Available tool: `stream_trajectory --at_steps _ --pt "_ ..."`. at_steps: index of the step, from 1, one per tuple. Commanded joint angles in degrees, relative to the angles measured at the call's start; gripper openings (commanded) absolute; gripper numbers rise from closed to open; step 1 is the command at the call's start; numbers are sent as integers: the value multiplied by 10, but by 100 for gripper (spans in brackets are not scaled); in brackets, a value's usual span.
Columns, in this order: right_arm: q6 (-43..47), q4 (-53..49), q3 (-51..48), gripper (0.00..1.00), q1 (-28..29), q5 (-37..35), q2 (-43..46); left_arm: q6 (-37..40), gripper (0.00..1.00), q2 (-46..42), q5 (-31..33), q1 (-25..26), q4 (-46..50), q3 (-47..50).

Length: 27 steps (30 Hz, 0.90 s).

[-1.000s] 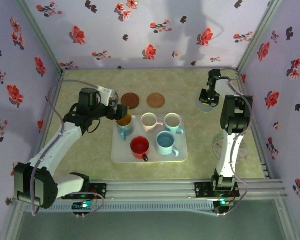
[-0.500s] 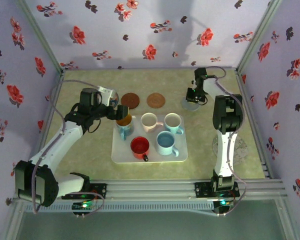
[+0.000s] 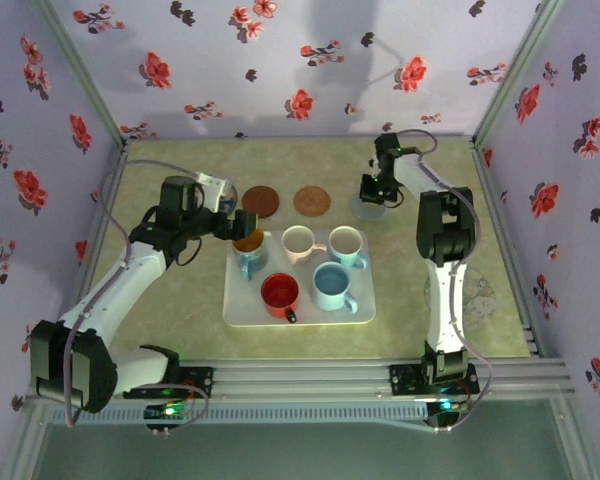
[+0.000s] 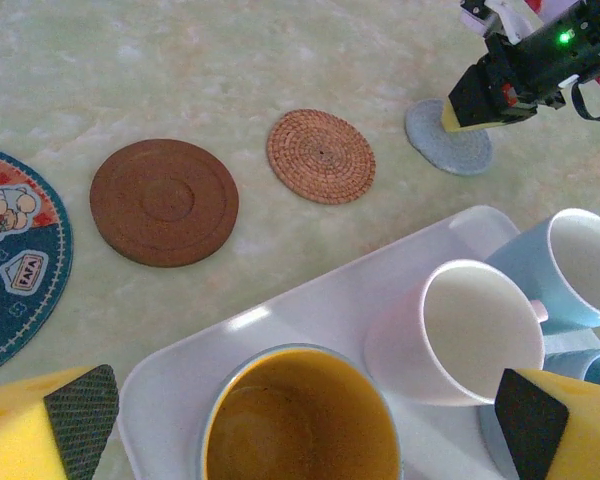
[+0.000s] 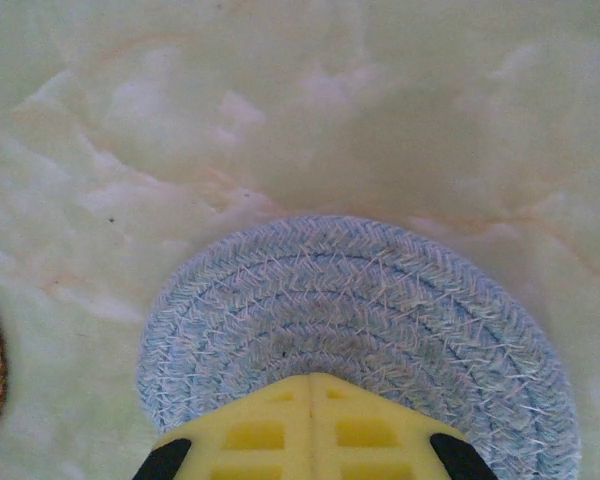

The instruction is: Place the cup by the coaster

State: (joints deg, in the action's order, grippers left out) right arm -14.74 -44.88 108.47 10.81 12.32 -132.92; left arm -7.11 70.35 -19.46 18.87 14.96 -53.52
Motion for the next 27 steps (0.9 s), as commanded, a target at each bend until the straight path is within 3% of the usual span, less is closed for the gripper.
stream_trajectory --at_steps 1,8,24,27 --pt "-14 -29 9 0 10 10 -32 6 100 6 8 3 -14 -9" --pt "-16 -33 16 1 12 -3 -33 9 99 6 8 4 -13 -8" --pt "-11 -39 36 17 11 -14 49 6 100 9 8 3 -14 -26" --pt "-11 -42 36 26 11 -18 72 6 100 9 8 4 -10 -37"
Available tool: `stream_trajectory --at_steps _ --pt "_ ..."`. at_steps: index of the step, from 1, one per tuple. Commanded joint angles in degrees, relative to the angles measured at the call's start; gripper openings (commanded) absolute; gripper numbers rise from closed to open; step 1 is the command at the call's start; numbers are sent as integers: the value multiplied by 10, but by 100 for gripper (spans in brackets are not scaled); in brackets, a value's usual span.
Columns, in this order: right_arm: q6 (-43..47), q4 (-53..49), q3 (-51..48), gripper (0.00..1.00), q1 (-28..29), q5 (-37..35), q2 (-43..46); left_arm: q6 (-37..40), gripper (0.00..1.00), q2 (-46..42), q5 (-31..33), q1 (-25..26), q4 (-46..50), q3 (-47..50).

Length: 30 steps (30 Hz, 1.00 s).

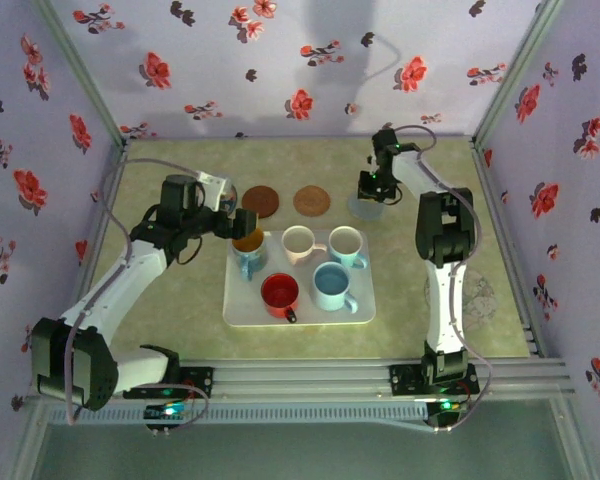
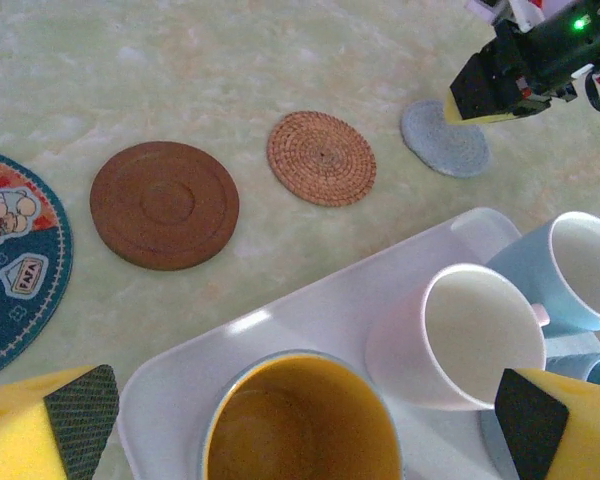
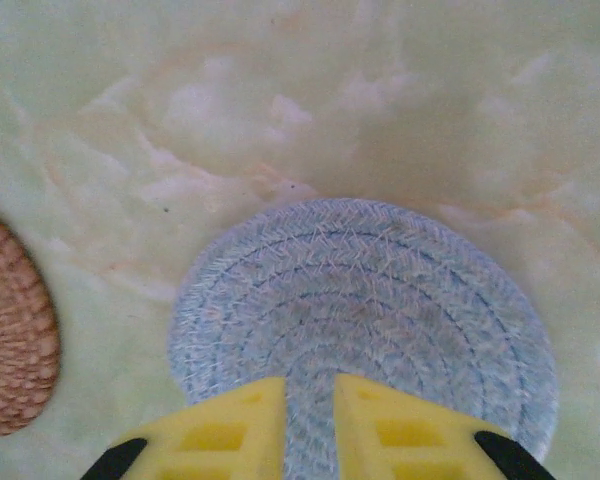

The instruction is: Place the cup by the coaster

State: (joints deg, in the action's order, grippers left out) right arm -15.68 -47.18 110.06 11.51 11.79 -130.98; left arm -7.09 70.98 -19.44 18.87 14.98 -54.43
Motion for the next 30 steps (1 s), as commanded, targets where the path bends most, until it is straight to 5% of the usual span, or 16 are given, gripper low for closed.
stream_trajectory --at_steps 1,12,23,30 --pt "-1 -19 18 29 4 -15 61 7 100 1 7 4 -8 -31" --pt "-5 -13 -61 57 4 -51 193 27 100 -7 9 29 10 -68" --pt "-13 -11 -230 100 3 -115 385 40 100 -29 11 50 7 -59" --pt "-37 -42 -315 100 -3 -143 473 44 100 -65 -1 67 3 -33"
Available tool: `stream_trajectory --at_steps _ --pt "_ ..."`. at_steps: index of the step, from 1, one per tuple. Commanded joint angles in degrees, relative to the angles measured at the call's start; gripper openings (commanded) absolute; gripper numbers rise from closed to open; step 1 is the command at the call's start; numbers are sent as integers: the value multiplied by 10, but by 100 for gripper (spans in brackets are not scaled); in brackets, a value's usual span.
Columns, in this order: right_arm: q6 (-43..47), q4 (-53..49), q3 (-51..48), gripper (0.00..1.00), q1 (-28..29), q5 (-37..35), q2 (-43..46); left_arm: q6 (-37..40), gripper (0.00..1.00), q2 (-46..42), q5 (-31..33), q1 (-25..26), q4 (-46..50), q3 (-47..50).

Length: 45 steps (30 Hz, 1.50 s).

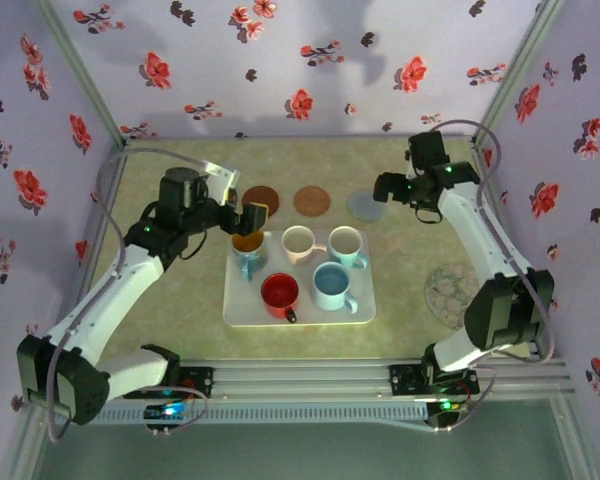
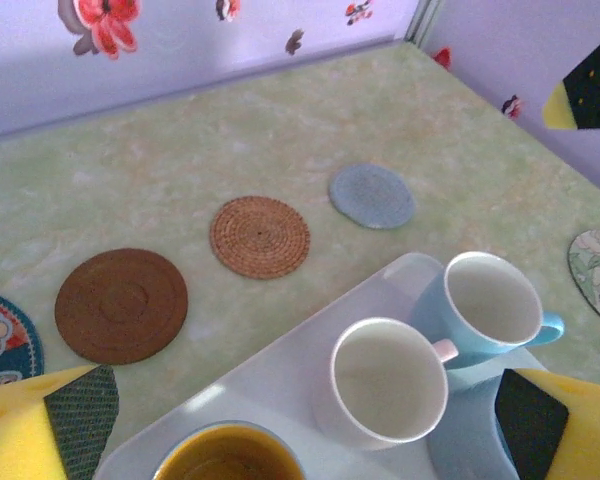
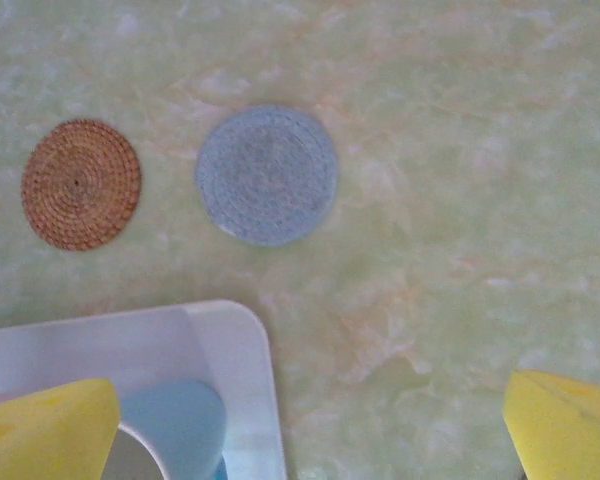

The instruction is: Place the cup by the coaster

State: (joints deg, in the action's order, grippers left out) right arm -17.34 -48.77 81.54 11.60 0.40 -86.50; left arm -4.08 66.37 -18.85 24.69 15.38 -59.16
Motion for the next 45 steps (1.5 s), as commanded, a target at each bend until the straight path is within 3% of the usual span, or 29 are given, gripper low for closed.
stream_trajectory --at_steps 1,16,31,40,45 --pt "-28 -32 -43 100 -7 -34 39 15 100 -22 -10 12 1 17" --pt "-87 -77 -260 99 -143 -54 168 17 100 -48 -20 44 -5 68" --pt "-96 27 -343 92 -214 -24 57 14 100 -37 -17 45 -14 74" --pt "-86 76 -345 94 -217 16 14 12 100 -17 -13 45 -20 69" --pt "-74 64 -337 93 -216 0 -26 6 100 -6 -11 45 -33 68"
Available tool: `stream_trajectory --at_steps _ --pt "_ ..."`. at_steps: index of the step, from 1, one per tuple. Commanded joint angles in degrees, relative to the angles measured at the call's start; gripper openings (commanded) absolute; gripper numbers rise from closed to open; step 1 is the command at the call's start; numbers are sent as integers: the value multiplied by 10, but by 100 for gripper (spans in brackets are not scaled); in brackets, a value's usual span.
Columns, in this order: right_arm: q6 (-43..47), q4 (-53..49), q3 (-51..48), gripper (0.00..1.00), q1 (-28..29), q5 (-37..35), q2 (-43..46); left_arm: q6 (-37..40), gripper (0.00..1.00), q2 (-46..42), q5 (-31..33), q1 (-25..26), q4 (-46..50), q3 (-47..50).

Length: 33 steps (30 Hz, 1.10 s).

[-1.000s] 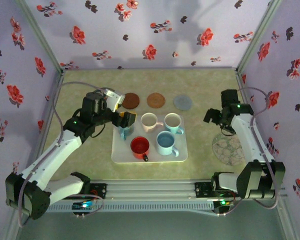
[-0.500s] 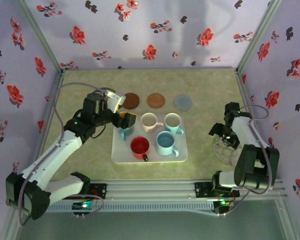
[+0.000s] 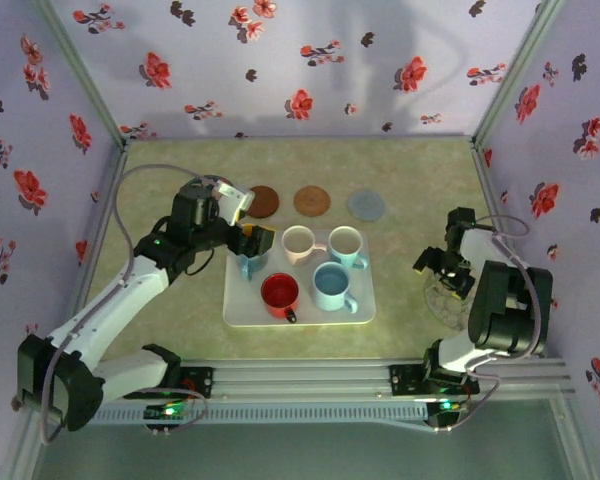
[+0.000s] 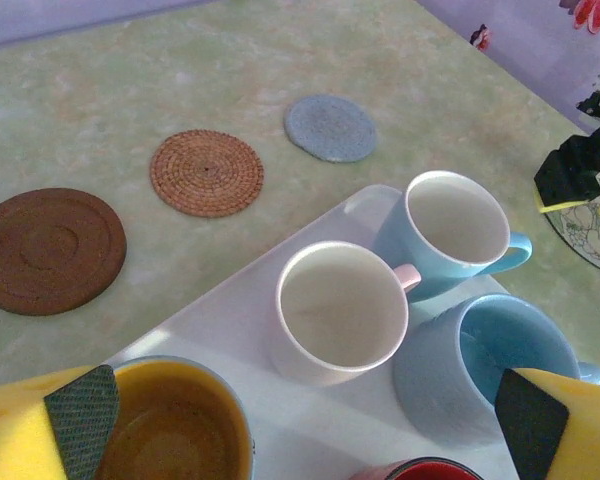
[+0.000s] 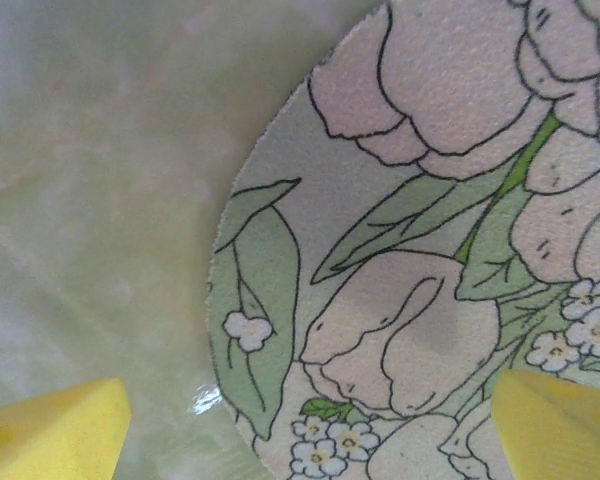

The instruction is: Place the cup by the coaster

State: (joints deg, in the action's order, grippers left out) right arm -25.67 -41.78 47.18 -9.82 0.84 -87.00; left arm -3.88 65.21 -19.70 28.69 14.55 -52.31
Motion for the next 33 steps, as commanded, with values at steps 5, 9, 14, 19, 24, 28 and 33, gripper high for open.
stream_trajectory --at_steps 5,9,14,19,24,28,33 --pt "6 -9 12 85 -3 -23 -46 0 100 12 6 5 -27 -3" --pt "7 -6 13 75 -3 -29 -56 0 100 15 10 5 -23 -7" --pt "7 -3 12 60 -3 -36 -58 -3 100 18 15 5 -21 -9" --pt "6 -1 21 43 -3 -30 -52 -2 100 22 18 6 -20 -13" --pt "7 -3 34 28 -3 -21 -37 -2 100 21 20 5 -19 -15" --pt "12 -8 56 17 -2 -6 -32 -3 100 20 21 5 -19 -14" --pt "15 -3 88 4 0 16 -46 -2 100 20 25 5 -18 -12"
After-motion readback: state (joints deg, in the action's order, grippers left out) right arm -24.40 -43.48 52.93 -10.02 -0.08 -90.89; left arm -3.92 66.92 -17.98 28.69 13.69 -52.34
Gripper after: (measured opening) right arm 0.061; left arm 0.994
